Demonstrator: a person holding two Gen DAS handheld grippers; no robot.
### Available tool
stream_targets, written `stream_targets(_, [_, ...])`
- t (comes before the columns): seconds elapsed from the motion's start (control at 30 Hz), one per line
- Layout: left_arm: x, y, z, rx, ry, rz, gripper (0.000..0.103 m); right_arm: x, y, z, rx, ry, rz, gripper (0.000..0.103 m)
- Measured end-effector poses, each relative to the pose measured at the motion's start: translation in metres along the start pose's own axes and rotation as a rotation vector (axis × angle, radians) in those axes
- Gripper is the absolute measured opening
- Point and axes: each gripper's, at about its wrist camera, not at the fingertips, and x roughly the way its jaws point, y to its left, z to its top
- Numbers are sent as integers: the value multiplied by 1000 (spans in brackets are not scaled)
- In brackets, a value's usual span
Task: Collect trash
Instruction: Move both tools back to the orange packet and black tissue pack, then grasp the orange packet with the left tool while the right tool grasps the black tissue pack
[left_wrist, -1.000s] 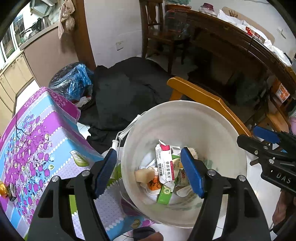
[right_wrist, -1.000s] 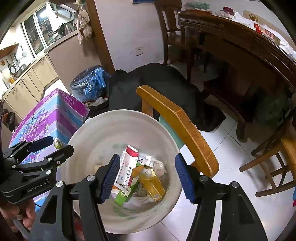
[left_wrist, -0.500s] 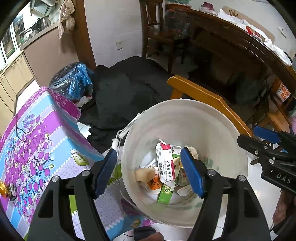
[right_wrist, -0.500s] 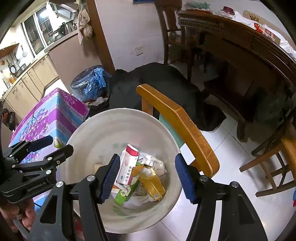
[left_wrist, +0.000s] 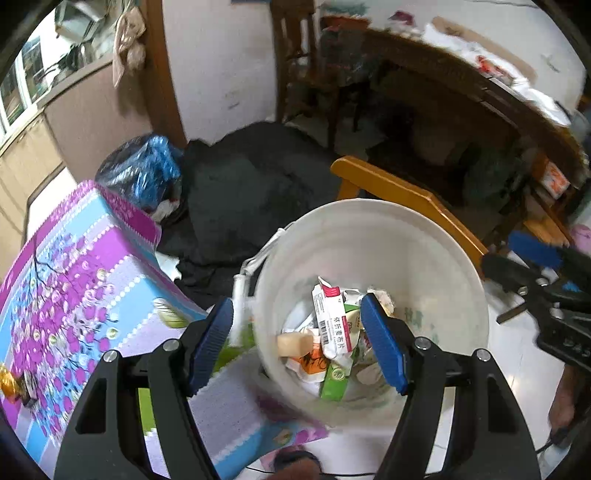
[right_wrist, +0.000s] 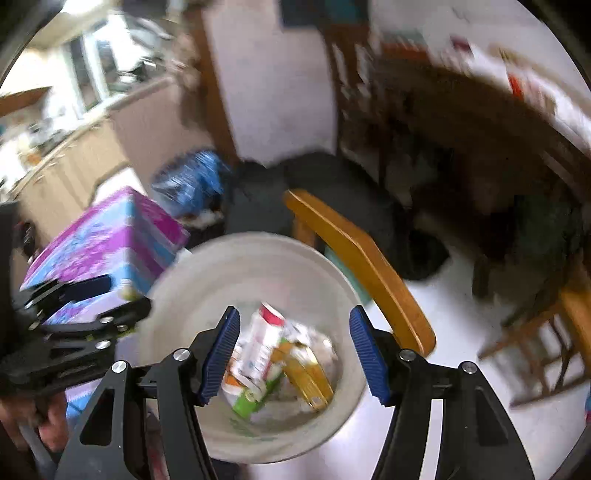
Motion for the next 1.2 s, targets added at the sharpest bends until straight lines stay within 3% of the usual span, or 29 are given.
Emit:
stream_targets(0.1, [-26, 42, -26, 11, -52, 5, 68, -26, 47, -24, -117, -87, 68, 64])
stream_targets(0.23, [-74, 125, -69, -18, -125, 63, 68, -39, 99, -54, -192, -128, 201, 67])
stream_targets(0.37, [-124, 239, -124, -82, -178, 229, 68, -23, 174, -67, -314, -91, 341, 68])
stream_targets(0.47, [-148, 326, -157, -137, -163, 308, 68, -7, 238, -69, -447, -46, 427, 69])
stream_targets(0.67, [-152, 424, -187, -21, -67, 388, 68, 17, 372, -64, -697, 31, 560, 71])
stream_targets(0.87, [-148, 458, -180, 147, -42, 199, 68, 54, 477, -37, -895, 88, 629, 72])
stream_targets(1.1, [-123, 452, -184, 304, 20, 20, 68, 93, 563, -14, -1123, 149, 691, 78])
stream_targets(1.2, [-116, 454, -184, 350, 35, -19, 68, 113, 590, -18, -1219, 195, 710, 78])
